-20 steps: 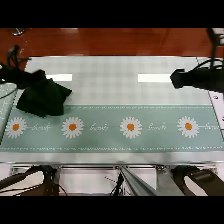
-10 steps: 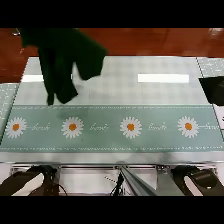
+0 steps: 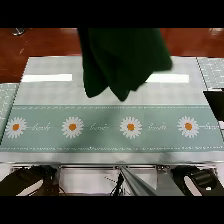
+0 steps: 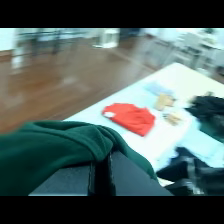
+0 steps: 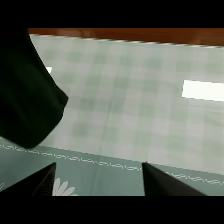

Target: Fold the shirts.

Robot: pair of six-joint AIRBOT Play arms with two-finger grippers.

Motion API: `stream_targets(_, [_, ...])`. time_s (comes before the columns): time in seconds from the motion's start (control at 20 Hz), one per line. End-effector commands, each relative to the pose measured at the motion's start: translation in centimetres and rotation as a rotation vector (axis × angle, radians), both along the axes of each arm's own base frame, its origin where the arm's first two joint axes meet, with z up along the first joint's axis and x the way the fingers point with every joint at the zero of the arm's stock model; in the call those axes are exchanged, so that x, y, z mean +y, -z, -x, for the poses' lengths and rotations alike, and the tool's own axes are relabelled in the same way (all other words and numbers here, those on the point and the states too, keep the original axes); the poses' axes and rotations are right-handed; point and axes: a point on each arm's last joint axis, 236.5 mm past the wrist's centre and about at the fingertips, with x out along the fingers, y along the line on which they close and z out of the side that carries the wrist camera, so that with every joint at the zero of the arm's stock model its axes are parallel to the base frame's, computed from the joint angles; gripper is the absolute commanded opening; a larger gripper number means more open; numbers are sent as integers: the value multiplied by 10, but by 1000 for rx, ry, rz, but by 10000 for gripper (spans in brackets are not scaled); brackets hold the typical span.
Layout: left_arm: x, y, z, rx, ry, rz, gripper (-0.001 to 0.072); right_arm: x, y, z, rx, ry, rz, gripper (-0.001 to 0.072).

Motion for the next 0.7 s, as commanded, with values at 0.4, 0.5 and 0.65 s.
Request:
stream_targets(0.4, [-20,275,12,536,128,-393,24,-6,5,3,22,21,15,619])
stream_targets(0.5, [4,338,14,676,94,-474,23,-5,9,-2,41,20,18,619])
stream_targets(0.65, [71,441,12,822,-42,-698,24,-3,26,-16,98,15,36,619])
